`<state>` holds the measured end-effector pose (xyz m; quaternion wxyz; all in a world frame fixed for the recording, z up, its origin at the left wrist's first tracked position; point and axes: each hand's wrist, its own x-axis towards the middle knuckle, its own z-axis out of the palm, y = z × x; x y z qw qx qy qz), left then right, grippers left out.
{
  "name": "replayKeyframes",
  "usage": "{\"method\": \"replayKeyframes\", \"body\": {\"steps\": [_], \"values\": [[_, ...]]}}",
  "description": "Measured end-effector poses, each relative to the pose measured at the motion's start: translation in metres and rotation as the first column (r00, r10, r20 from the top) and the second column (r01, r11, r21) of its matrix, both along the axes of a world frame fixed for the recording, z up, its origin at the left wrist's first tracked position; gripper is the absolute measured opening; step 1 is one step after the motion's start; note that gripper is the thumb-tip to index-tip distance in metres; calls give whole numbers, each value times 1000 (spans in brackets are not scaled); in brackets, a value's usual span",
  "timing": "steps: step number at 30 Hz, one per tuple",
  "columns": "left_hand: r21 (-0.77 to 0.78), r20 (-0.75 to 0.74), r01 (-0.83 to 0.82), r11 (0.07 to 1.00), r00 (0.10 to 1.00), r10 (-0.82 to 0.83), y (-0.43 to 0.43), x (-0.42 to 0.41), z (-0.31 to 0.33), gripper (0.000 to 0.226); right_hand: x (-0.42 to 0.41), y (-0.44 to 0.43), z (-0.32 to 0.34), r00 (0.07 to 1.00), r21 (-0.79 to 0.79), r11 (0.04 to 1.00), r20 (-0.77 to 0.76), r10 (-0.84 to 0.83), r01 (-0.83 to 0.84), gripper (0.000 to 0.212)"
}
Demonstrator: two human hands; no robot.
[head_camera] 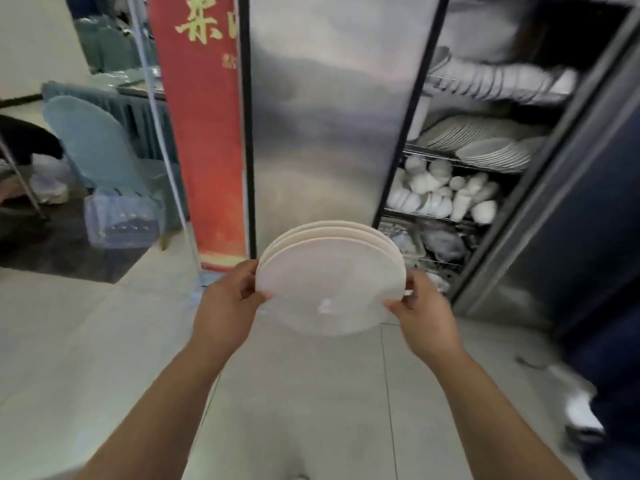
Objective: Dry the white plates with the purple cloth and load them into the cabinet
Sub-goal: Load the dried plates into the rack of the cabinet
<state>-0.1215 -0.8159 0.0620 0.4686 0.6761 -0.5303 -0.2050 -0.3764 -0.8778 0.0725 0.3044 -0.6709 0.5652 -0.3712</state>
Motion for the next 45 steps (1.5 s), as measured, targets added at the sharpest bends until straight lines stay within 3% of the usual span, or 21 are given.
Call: {"method": "replayKeyframes", "body": {"steps": [7,18,31,41,45], "values": [[-13,-148,289,957,946,-288,-172,-78,1,38,-85,-101,8,951,7,951,-45,-307,308,32],[38,-174,549,835,826,-536,-364,-207,1,43,-202,-217,-3,816,65,813,-30,-578,578,30],[56,-180,459,887,878,-443,-567,-354,6,40,-350,-443,15,850,79,848,-96,-517,525,26],[86,-147,366,927,925,-351,-694,-370,-4,42,-373,-597,13,912,113,909,-133,-387,402,38],[79,-237,361,929,912,-335,-760,-369,-11,44,-372,-661,12,918,80,918,-123,-377,388,41]]}}
